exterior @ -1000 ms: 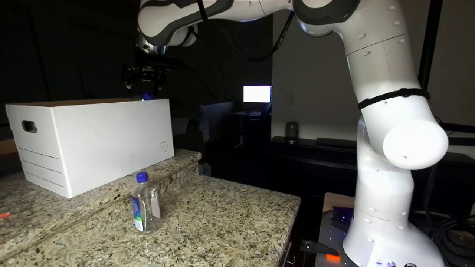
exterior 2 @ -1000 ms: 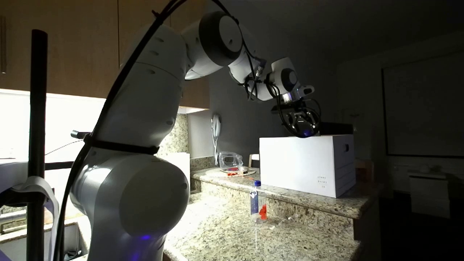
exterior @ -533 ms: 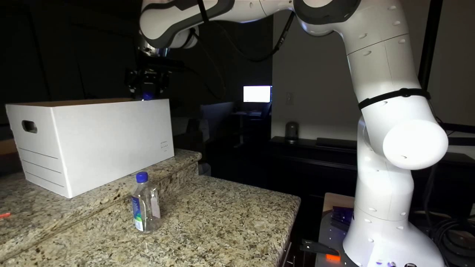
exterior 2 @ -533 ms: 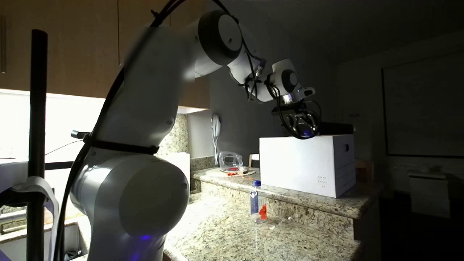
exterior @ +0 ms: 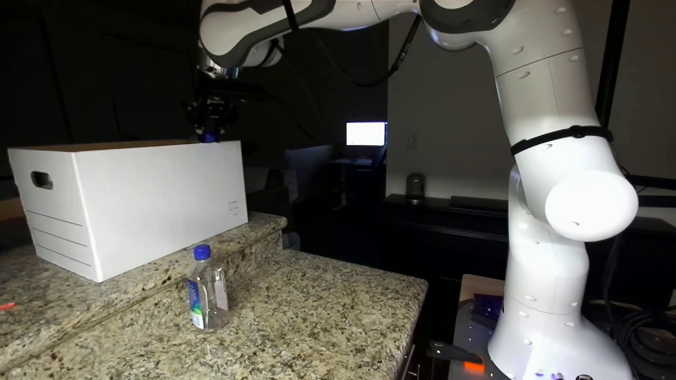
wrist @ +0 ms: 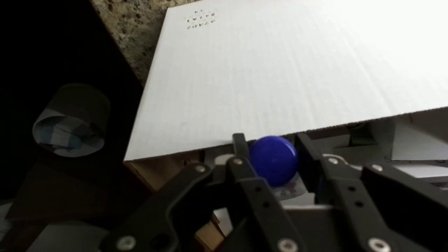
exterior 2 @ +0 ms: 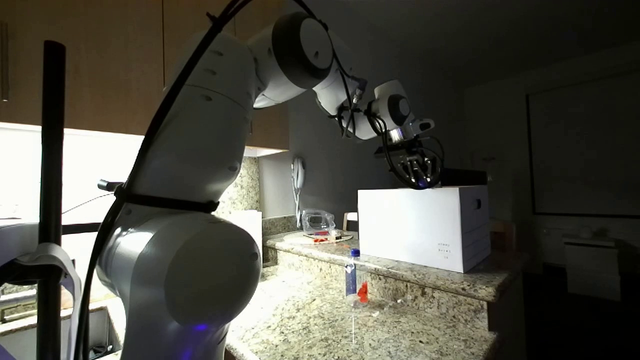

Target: Take two bottles out of the white storage box

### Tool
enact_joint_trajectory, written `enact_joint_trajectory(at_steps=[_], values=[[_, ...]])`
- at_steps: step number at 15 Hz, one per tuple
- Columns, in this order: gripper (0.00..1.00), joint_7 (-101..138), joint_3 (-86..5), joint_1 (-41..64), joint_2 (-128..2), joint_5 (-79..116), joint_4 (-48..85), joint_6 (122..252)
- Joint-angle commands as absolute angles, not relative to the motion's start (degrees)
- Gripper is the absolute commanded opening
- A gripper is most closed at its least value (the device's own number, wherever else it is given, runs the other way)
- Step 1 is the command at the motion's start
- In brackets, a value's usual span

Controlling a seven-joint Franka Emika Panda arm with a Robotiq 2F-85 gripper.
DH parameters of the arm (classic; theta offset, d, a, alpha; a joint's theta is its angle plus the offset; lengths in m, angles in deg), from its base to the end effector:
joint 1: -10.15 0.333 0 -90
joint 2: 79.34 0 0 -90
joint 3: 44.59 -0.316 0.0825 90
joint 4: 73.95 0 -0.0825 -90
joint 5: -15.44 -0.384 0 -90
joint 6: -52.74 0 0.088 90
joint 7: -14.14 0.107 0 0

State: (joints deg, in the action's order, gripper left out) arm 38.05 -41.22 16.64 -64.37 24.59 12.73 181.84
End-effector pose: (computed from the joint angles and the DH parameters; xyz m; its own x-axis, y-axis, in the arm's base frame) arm 0.6804 0.0376 0.5665 0.8383 -0.2543 0.4823 -0.2759 -0.9608 -0.0271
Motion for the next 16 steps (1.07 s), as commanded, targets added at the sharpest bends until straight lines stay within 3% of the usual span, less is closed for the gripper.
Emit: enact_joint_trajectory(at_steps=[1, 16], values=[[0.12, 40.5, -41.2, 17.3, -66.7, 27.7, 14.6, 180.3], [0.15, 38.3, -43.2, 17.7, -71.7, 28.7, 9.9, 173.7]])
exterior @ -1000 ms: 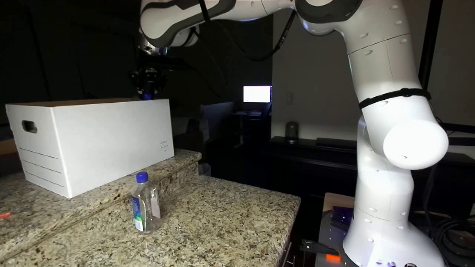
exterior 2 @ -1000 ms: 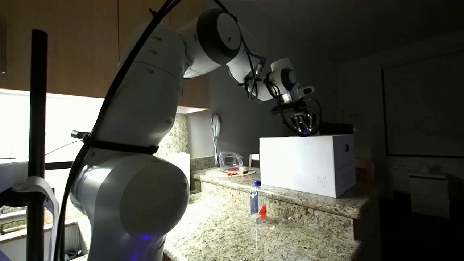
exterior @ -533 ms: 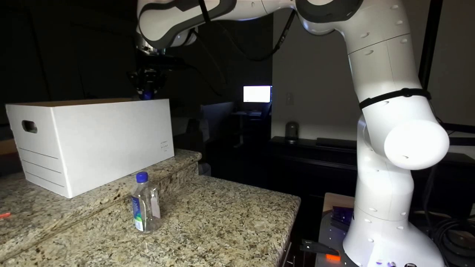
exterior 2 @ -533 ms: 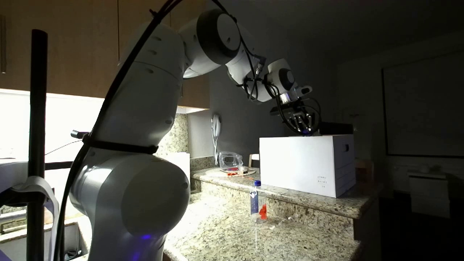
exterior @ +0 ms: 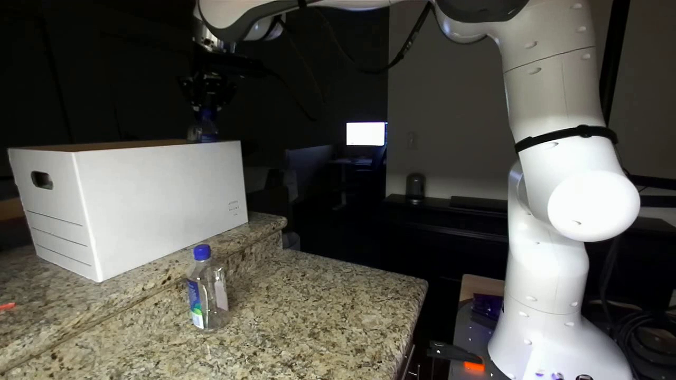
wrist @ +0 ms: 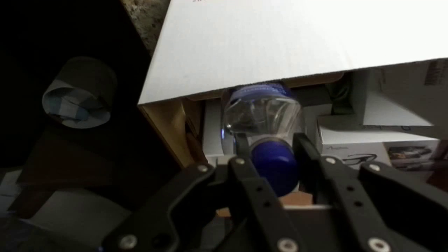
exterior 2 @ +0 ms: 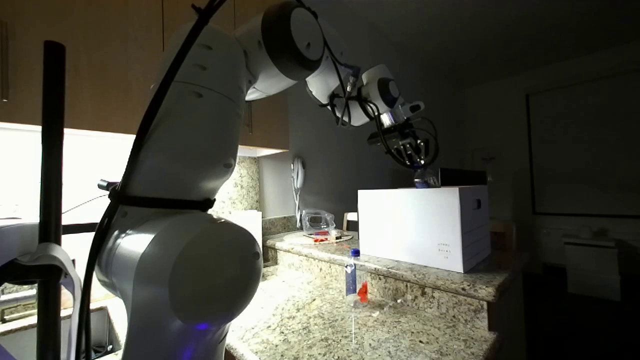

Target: Take two bottles out of the white storage box

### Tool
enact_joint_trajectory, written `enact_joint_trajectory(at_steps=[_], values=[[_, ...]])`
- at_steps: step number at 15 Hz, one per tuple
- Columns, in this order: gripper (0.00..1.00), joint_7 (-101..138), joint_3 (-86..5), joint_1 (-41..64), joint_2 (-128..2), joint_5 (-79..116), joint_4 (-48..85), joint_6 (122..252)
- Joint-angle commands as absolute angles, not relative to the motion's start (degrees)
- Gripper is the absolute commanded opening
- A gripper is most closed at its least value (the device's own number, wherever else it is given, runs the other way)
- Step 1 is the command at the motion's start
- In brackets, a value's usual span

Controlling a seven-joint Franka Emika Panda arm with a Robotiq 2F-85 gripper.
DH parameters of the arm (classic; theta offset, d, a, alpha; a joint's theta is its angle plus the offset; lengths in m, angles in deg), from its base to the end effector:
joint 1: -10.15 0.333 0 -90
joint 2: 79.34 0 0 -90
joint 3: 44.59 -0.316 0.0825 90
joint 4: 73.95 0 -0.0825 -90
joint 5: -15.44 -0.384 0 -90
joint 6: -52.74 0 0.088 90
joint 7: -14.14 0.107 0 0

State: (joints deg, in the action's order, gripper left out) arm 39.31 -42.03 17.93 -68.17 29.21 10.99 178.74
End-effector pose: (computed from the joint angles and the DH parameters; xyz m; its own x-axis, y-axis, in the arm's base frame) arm 0.6602 0.0550 0.6205 0.8162 -0.2077 0.5391 -0.2574 -0.9661 0.0175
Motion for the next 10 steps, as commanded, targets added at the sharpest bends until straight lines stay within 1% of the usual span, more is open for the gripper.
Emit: enact_joint_trajectory(at_steps=[1, 5, 10], values=[[0.14, 37.0, -43.8, 17.4, -72.3, 27.5, 8.5, 170.6], [0.15, 36.6, -44.4, 18.0, -75.2, 27.3, 5.4, 160.2], [0.16, 35.9, -44.8, 17.8, -77.8, 26.3, 3.1, 151.6]])
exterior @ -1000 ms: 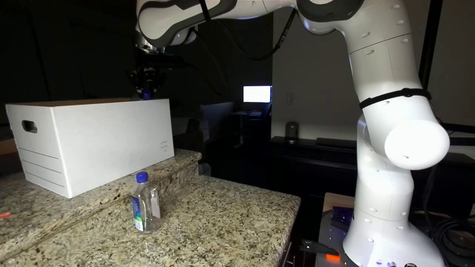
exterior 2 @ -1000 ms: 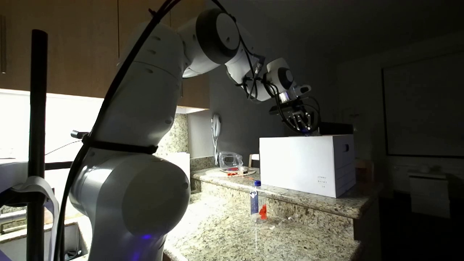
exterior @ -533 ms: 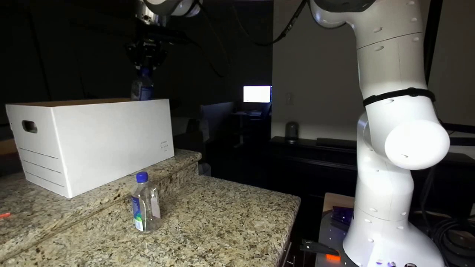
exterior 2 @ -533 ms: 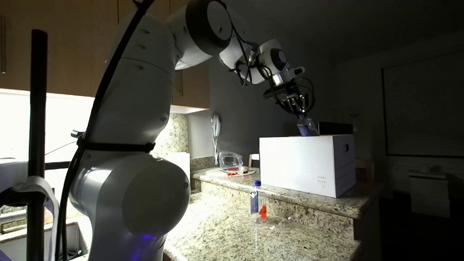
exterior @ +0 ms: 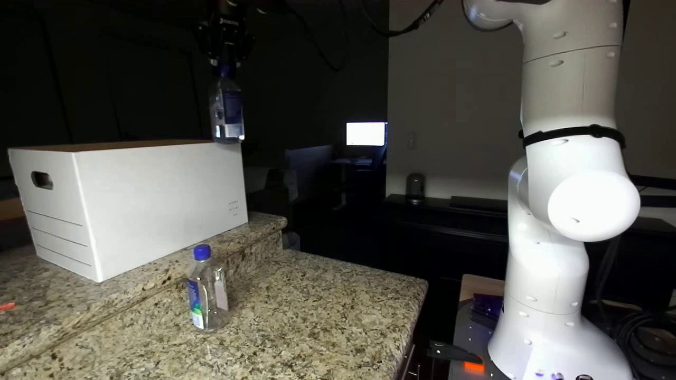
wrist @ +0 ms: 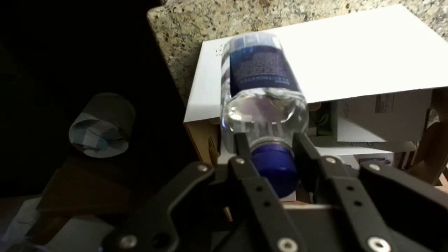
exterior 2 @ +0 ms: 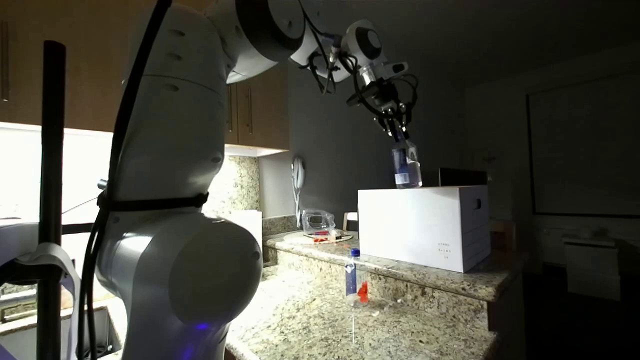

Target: Take two bottles out of the white storage box

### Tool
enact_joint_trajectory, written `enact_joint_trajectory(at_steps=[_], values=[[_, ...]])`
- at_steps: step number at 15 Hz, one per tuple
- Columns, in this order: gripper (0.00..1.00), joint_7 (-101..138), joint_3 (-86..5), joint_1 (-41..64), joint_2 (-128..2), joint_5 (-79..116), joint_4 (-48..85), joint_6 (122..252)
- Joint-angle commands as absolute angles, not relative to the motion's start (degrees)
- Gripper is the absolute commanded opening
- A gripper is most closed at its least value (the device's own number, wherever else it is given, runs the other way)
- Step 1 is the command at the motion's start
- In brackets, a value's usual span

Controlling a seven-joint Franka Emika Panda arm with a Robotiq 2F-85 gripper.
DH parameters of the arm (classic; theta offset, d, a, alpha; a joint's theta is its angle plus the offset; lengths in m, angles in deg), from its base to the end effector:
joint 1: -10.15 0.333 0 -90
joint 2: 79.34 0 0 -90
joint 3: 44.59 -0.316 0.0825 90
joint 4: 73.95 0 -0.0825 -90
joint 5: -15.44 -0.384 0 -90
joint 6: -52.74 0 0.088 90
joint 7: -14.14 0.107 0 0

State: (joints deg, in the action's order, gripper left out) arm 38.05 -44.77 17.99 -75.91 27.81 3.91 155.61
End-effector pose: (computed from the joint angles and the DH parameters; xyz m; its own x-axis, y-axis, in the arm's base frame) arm 0.5860 0.0642 0.7180 0.8786 -0.2320 0.4173 -0.2756 -0.9601 0.0464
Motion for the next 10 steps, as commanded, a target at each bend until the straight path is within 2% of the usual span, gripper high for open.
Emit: enact_joint_trajectory(at_steps=[1, 10], values=[[0.16, 35.4, -44.7, 17.7, -78.0, 25.6, 2.7, 150.4], [0.15, 24.8, -44.3, 17.2, -76.8, 14.9, 9.4, 147.2]])
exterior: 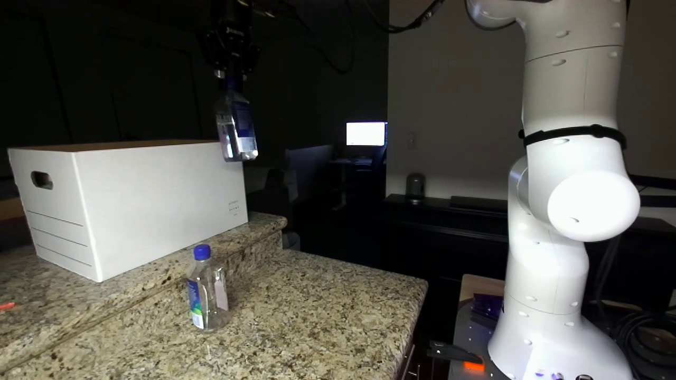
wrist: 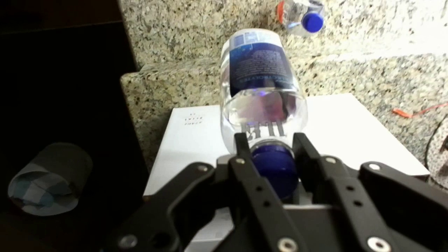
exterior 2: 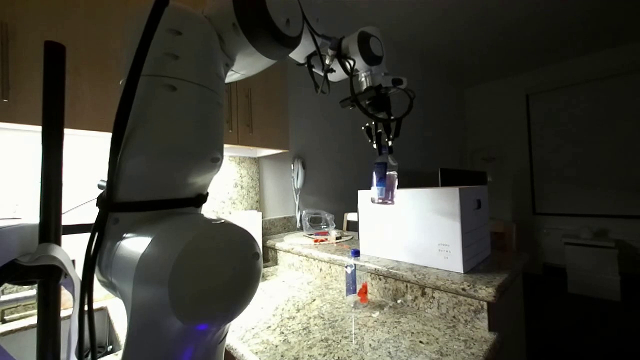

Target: Take two bottles out of the white storage box

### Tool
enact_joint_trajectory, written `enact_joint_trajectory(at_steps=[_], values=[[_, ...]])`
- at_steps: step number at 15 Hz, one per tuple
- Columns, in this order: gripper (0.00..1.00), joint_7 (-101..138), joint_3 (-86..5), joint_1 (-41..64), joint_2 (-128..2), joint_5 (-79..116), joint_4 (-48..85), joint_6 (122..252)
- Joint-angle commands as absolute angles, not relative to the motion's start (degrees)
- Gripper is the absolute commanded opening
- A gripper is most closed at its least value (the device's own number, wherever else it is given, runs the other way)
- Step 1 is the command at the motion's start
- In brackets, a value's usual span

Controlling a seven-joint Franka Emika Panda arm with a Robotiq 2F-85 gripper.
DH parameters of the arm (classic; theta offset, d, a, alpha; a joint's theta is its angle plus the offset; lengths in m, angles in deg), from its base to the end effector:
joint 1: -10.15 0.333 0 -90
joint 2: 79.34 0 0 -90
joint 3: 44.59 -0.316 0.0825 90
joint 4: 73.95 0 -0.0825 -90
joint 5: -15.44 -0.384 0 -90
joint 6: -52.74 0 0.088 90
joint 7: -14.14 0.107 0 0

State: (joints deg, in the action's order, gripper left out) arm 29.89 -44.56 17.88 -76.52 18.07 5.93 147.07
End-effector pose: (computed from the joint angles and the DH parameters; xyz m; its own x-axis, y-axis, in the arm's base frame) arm 0.5715 0.0726 0.6882 0.9685 -0.1393 0.2063 -0.1401 -0.9901 -0.0109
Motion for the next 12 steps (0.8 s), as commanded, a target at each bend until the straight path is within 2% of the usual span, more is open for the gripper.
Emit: enact_joint_trajectory(at_steps=[1, 7, 12], values=[[0.15, 23.5, -44.2, 17.2, -76.3, 14.4, 10.9, 147.5], [0.15, 17.7, -46.4, 16.2, -75.1, 13.6, 21.9, 152.6], [0.15, 20.4, -47.8, 16.9, -77.7, 16.9, 33.7, 166.2]])
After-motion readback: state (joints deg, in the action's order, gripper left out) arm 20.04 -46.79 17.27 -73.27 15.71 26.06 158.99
